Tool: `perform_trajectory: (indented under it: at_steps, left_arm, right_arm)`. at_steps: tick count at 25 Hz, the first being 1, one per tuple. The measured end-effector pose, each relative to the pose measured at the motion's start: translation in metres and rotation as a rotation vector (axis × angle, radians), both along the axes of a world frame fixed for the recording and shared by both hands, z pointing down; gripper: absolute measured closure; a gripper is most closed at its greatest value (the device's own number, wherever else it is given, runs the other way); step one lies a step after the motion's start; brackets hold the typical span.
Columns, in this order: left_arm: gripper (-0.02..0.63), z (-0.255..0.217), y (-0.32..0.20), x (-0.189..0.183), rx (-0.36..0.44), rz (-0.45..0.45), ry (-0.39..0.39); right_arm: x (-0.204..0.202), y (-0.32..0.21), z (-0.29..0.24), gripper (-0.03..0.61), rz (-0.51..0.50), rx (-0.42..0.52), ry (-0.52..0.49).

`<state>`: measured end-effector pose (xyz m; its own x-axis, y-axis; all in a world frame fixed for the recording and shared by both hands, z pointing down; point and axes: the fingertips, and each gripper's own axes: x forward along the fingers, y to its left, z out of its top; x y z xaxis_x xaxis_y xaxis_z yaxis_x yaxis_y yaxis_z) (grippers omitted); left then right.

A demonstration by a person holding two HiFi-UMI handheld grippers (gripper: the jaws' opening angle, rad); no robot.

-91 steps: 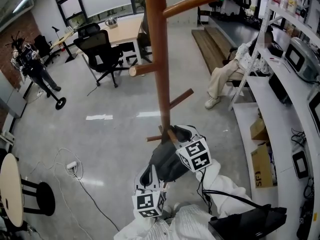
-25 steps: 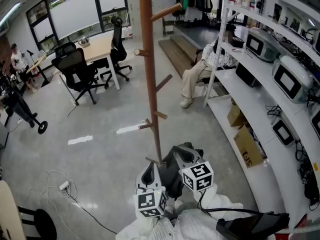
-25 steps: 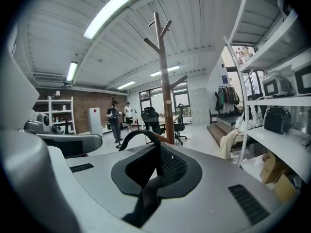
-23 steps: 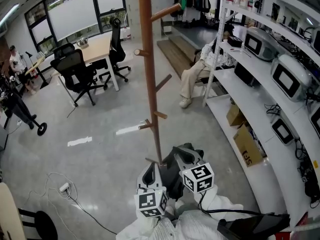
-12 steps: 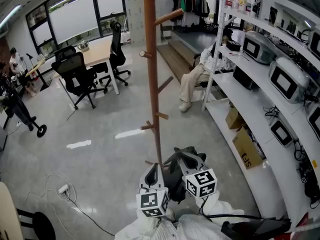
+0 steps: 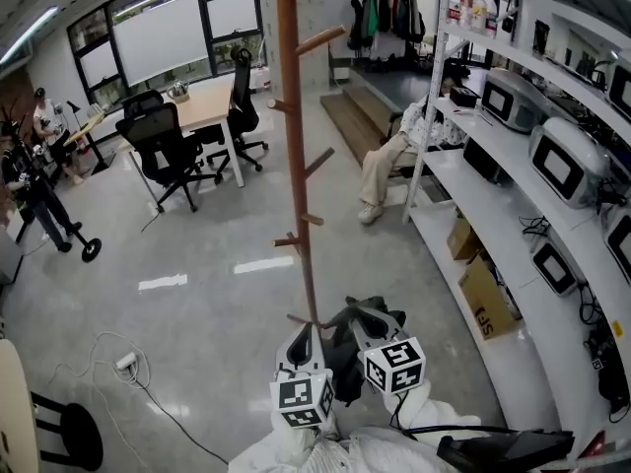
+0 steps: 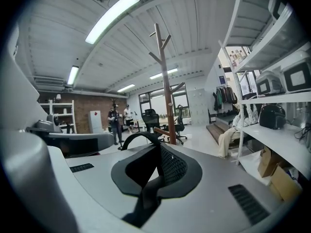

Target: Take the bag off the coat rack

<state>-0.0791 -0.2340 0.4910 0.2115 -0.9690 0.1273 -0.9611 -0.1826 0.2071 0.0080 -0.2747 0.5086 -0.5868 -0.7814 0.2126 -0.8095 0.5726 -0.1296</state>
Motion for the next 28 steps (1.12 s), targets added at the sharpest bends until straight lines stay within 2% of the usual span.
perform_trajectory:
  at_steps: [14,19,28]
  left_arm:
    - [0.611,-0.010,0.075,0.013,0.006,-0.082,-0.030]
    - [0.611,-0.006,0.098,0.009,-0.019,-0.078,-0.044]
    - [0.611,-0.015,0.111,-0.005,0.017,-0.041,-0.044]
  right_arm:
    - [0.016,0.069,0.005,0.555,-0.037,-0.013,-0.010]
    - [0.013,0.092,0.010,0.555,-0.015,-0.044,-0.036]
    - [0.005,0.107,0.004,0.555,0.035,-0.045,-0.059]
